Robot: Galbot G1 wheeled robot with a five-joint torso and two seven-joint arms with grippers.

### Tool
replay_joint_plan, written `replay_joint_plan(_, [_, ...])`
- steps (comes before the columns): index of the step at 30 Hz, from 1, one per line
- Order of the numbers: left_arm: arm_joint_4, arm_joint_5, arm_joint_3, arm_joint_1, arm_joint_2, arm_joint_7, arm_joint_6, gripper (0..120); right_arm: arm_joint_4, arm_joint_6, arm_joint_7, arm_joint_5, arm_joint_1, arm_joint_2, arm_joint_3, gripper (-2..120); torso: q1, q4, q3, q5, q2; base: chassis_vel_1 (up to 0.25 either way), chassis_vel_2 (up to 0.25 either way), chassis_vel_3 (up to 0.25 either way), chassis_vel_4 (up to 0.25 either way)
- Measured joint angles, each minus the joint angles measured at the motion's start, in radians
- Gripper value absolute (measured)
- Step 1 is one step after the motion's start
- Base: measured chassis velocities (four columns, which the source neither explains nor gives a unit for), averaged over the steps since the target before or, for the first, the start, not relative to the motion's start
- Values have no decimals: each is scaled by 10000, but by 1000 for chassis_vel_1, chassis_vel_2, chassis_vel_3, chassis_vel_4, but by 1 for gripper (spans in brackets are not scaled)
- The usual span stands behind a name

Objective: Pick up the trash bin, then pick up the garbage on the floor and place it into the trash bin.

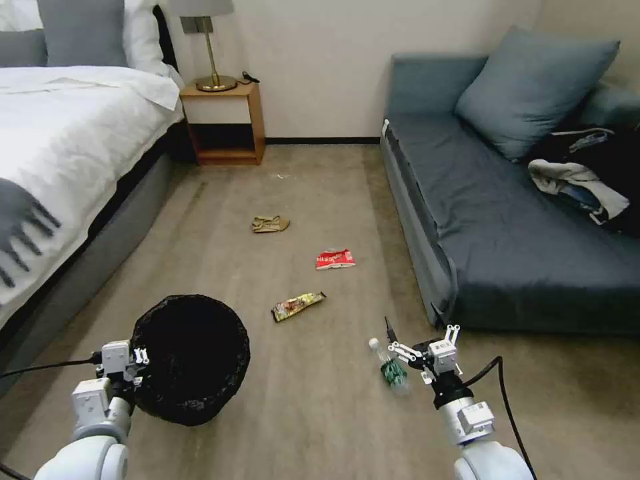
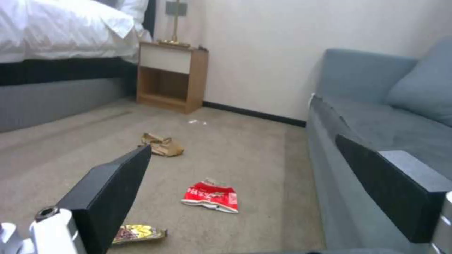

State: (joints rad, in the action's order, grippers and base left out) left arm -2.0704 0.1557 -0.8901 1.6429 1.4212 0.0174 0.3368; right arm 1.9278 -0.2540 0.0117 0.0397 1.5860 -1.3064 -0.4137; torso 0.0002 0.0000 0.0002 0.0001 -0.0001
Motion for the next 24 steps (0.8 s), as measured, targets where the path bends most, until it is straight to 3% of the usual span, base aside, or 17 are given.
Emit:
replay_joint_plan(5, [47, -12, 0, -9, 9, 0, -44, 7, -187, 361, 109, -299, -220, 589, 300, 100, -1, -1, 0, 0, 0, -47, 49, 68, -77])
replay_joint_plan(9, [70, -14, -29, -47, -2, -2, -77, 7, -894, 1838, 285, -1147, -776, 1791, 1181, 100, -1, 0, -2, 1, 0, 0, 0, 0, 0])
replay_joint_plan(10, [70, -14, -29, -47, -2, -2, -77, 7, -894, 1838, 285, -1147, -776, 1791, 1181, 100, -1, 0, -2, 1, 0, 0, 0, 0, 0])
replay_joint_plan(13, [115, -92, -30, -25, 20, 1, -214, 7, -1524, 4572, 1448, -1949, -1504, 2523, 1799, 100, -1, -1, -2, -1, 0, 0, 0, 0, 0])
replay_joint_plan(14, [115, -92, -30, -25, 20, 1, -214, 7, -1524, 4572, 1448, -1949, -1504, 2523, 1799, 100, -1, -1, -2, -1, 0, 0, 0, 0, 0])
replay_joint_plan(17, [131, -167, -13, 80, 92, 36, -327, 7, -2396, 6382, 2242, -2098, -2430, 2870, 2493, 100, -2, 1, -2, -2, 0, 0, 0, 0, 0])
replay_joint_plan(18, [131, -167, -13, 80, 92, 36, -327, 7, -2396, 6382, 2242, -2098, -2430, 2870, 2493, 100, -2, 1, -2, -2, 0, 0, 0, 0, 0])
replay_joint_plan(21, [130, -168, 6, 145, 154, 117, -483, 7, -3258, 7516, 2362, -1885, -3121, 2728, 2773, 100, -1, 1, -2, -1, 0, 0, 0, 0, 0])
replay_joint_plan(24, [72, -167, 32, 193, 176, 143, -521, 7, -3725, 7704, 2342, -1729, -3388, 2508, 2769, 100, -2, 0, -2, -1, 0, 0, 0, 0, 0])
